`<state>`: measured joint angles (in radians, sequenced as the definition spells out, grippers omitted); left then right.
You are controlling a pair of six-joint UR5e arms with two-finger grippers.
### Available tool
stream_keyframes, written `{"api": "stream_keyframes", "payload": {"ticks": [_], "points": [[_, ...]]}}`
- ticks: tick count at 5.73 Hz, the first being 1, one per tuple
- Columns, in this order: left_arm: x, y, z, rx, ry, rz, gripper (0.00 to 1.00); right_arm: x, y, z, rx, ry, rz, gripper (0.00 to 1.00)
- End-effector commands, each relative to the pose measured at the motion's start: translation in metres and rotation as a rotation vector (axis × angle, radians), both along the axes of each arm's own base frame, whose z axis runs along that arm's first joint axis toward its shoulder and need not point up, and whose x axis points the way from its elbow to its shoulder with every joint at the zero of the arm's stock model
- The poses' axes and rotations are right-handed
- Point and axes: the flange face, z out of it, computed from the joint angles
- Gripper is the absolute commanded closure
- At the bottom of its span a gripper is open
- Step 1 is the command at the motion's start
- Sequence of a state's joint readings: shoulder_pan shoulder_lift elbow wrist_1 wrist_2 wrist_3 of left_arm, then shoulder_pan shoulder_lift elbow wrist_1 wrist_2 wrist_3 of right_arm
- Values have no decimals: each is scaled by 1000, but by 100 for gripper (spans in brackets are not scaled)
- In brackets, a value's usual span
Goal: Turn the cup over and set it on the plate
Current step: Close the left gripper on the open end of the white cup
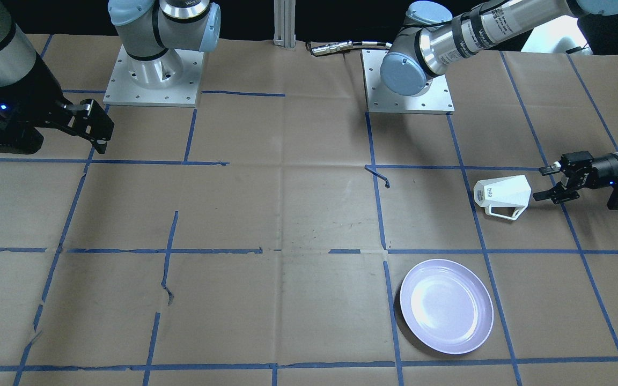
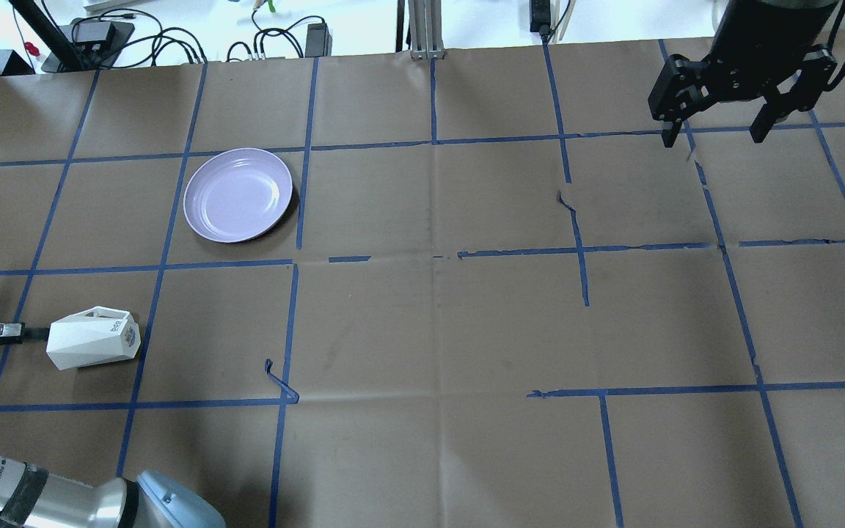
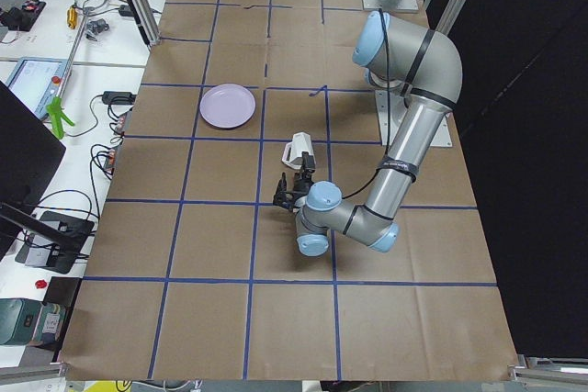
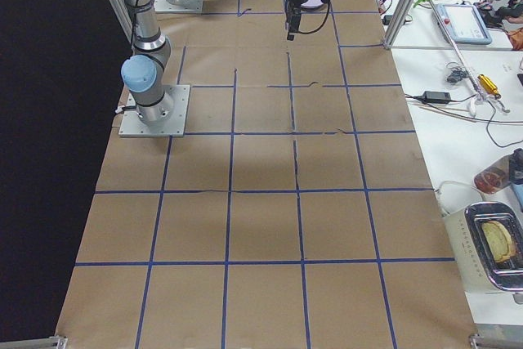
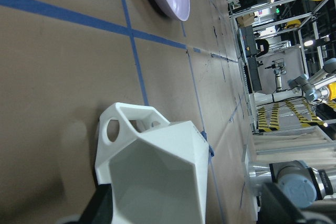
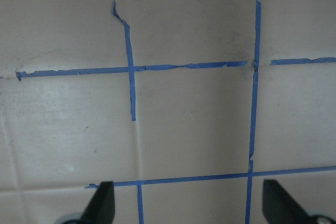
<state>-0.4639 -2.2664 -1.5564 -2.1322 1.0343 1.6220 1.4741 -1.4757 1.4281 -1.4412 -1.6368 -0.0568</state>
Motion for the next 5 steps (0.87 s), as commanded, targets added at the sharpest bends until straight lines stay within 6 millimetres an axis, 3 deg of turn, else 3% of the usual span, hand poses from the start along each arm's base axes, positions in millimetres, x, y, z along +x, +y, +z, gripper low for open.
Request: {"api": "stream_keyframes", "payload": {"ticks": [1,3,5], "points": [[-8,2,-4,25,73,24,2,0,0,0,-1,0,0,0],[-14,4,-22,49,122,25,2,0,0,0,-1,0,0,0],[-23,-1,-24,61,174,78,3,0,0,0,1,0,0,0]]}}
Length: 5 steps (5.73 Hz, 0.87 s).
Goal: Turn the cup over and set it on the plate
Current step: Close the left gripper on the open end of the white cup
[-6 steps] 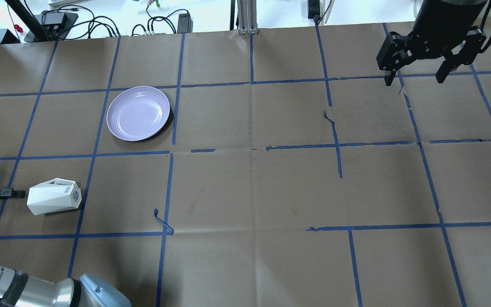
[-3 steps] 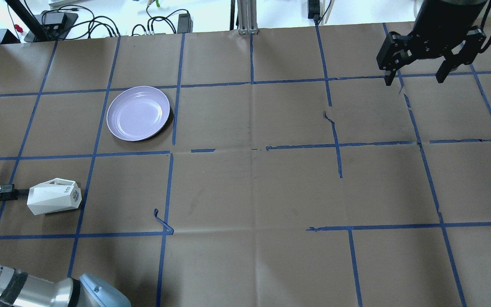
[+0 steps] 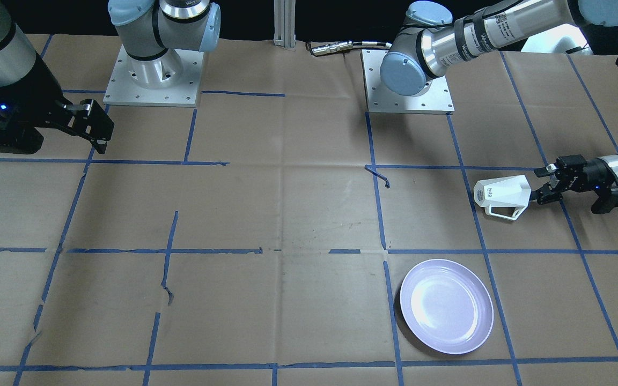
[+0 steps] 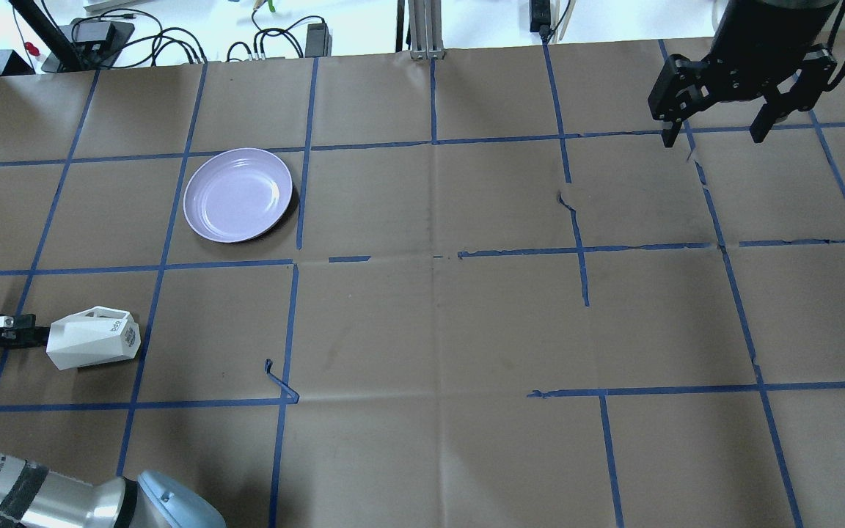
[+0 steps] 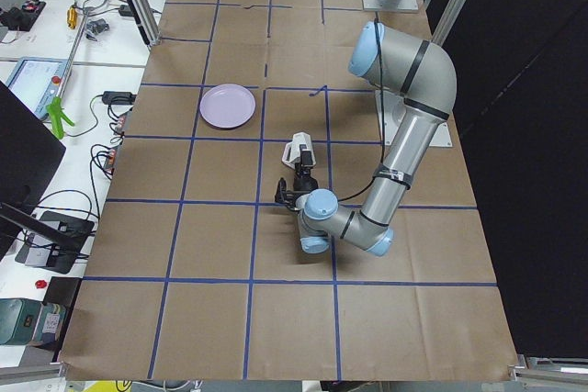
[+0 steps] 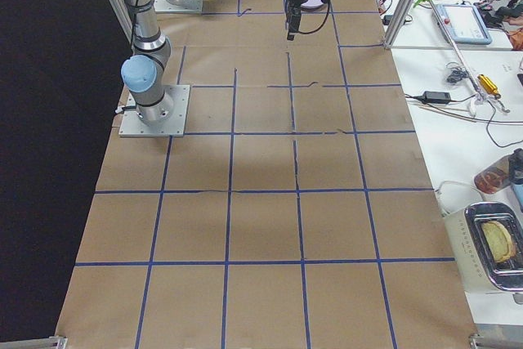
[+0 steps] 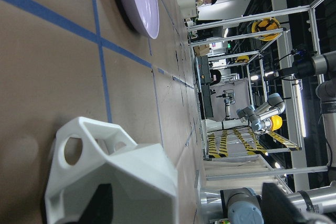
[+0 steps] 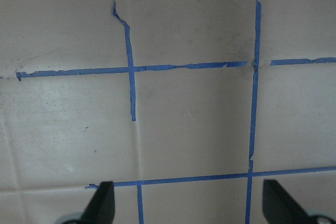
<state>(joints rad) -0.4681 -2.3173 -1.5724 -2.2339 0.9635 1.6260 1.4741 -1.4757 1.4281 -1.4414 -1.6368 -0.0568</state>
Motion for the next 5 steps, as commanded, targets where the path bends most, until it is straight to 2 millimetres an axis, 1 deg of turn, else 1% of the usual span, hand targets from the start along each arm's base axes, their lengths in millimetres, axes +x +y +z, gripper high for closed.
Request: {"api": "stream_keyframes", "payload": {"ticks": [1,3,4,5], "points": [[-4,-3,-1,4,18,20,19,0,0,0,1,0,0,0],[-3,-1,-2,-7,16,12,84,0,0,0,-1,0,0,0],[-3,-2,0,-9,13,12,100,0,0,0,-1,0,0,0],[0,-3,1,-12,8,17,100,0,0,0,-1,0,0,0]]}}
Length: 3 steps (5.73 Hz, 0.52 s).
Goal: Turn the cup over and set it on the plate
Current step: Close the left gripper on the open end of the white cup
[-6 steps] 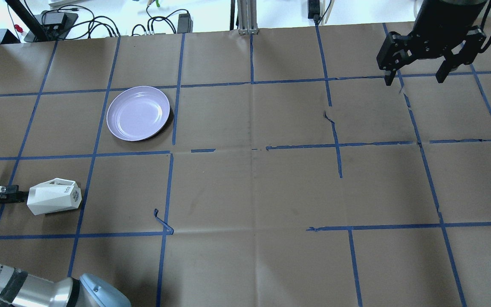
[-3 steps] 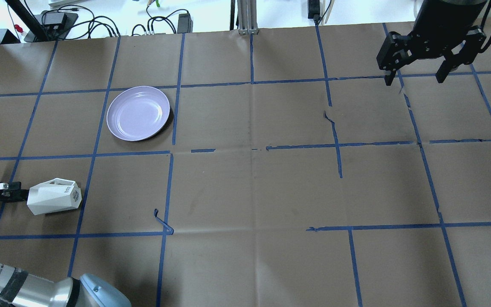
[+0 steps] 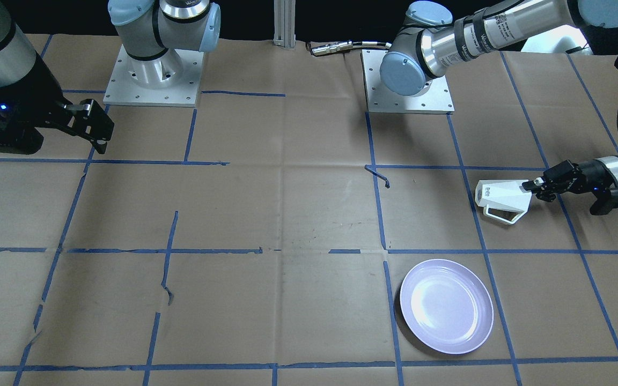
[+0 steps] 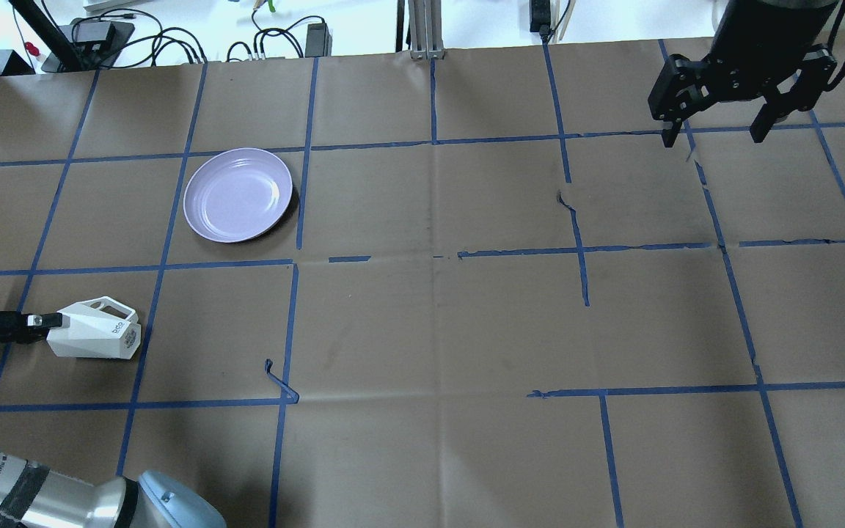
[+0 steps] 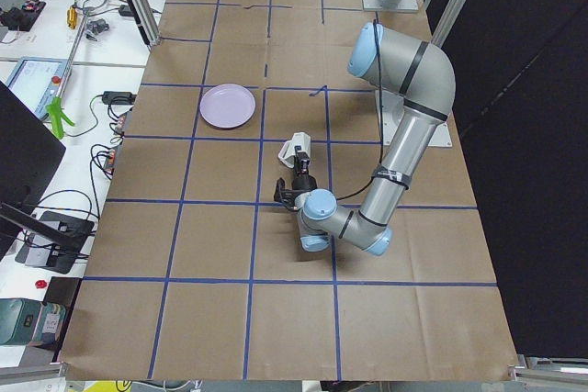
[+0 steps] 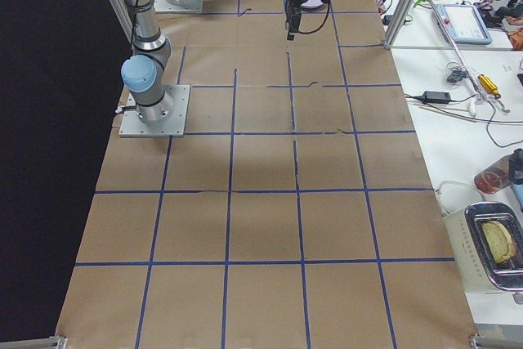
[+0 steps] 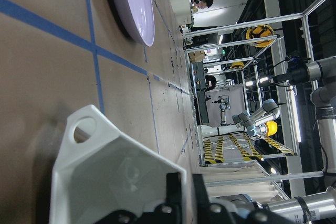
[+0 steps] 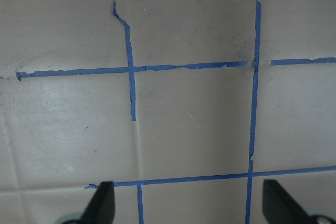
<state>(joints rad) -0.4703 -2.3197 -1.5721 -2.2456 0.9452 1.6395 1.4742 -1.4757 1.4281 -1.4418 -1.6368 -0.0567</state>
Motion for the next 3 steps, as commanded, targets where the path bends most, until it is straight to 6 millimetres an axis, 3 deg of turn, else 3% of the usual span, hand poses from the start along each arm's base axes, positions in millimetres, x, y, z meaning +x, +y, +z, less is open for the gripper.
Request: {"api": "stream_keyframes", "payload": {"ticks": [1,2,3], "points": [[7,-4,11,-3,-25,6,100,0,0,0,1,0,0,0],[8,-5,38,10,-52,9,100,0,0,0,1,0,0,0],[8,-7,96,65,-133,23,100,0,0,0,0,0,0,0]]}}
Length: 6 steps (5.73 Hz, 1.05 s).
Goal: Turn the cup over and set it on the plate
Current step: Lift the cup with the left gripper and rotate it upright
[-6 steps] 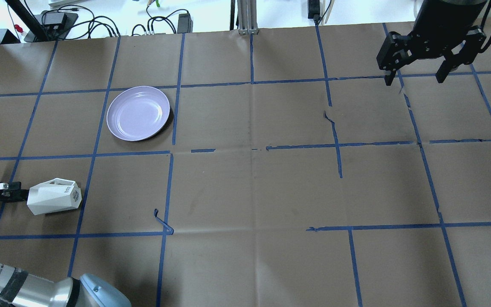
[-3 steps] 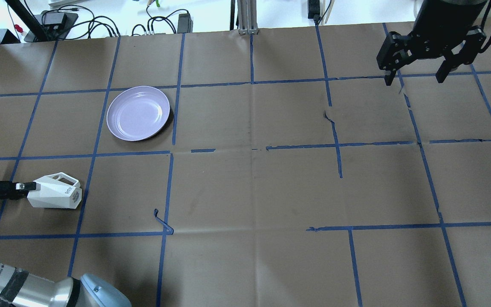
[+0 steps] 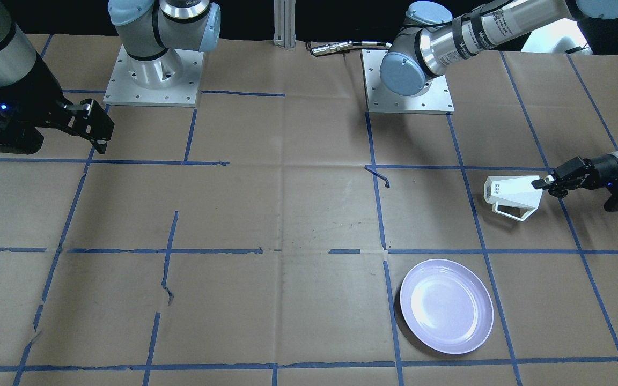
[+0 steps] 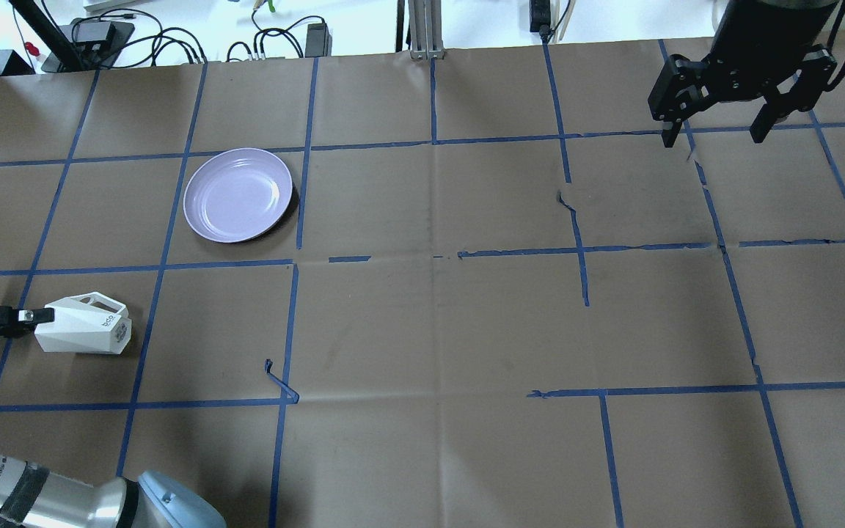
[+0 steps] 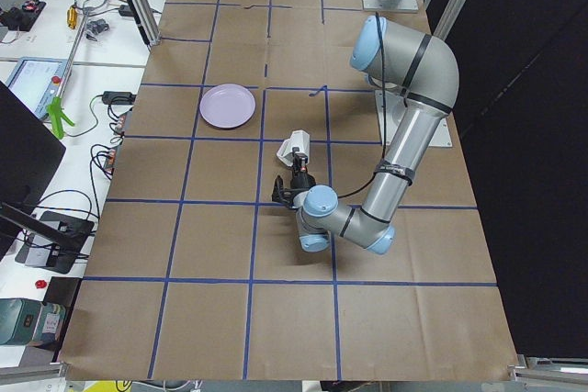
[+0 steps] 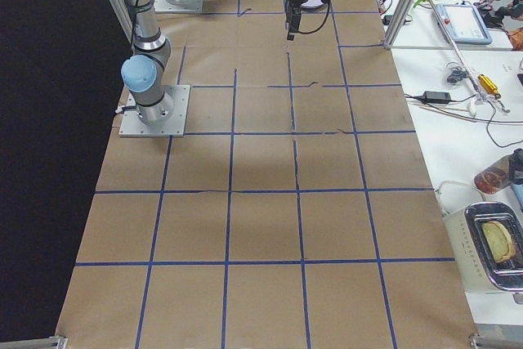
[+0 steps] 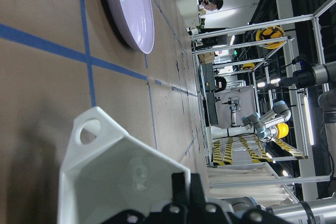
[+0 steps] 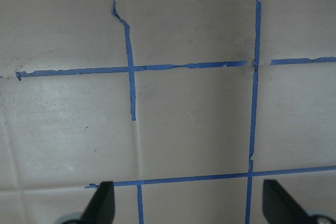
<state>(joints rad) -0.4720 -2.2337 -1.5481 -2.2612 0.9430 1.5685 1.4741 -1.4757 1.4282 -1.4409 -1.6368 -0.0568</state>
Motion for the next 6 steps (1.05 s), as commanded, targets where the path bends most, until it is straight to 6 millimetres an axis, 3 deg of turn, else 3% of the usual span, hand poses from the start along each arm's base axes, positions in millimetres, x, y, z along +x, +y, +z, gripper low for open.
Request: {"api": "stream_keyframes", "payload": {"ticks": [1,2,3,4,5,6], "points": [[-11,0,137,95,-199,55,100,0,0,0,-1,0,0,0],[-51,-9,218,103,-348,61,100,0,0,0,0,0,0,0],[-101,-36,271,127,-528,65,100,0,0,0,0,0,0,0],[-167,-69,309,161,-744,45,100,0,0,0,0,0,0,0],[-240,-97,332,168,-899,32,100,0,0,0,-1,0,0,0],[-308,-121,340,183,-1035,52,100,0,0,0,0,0,0,0]]}}
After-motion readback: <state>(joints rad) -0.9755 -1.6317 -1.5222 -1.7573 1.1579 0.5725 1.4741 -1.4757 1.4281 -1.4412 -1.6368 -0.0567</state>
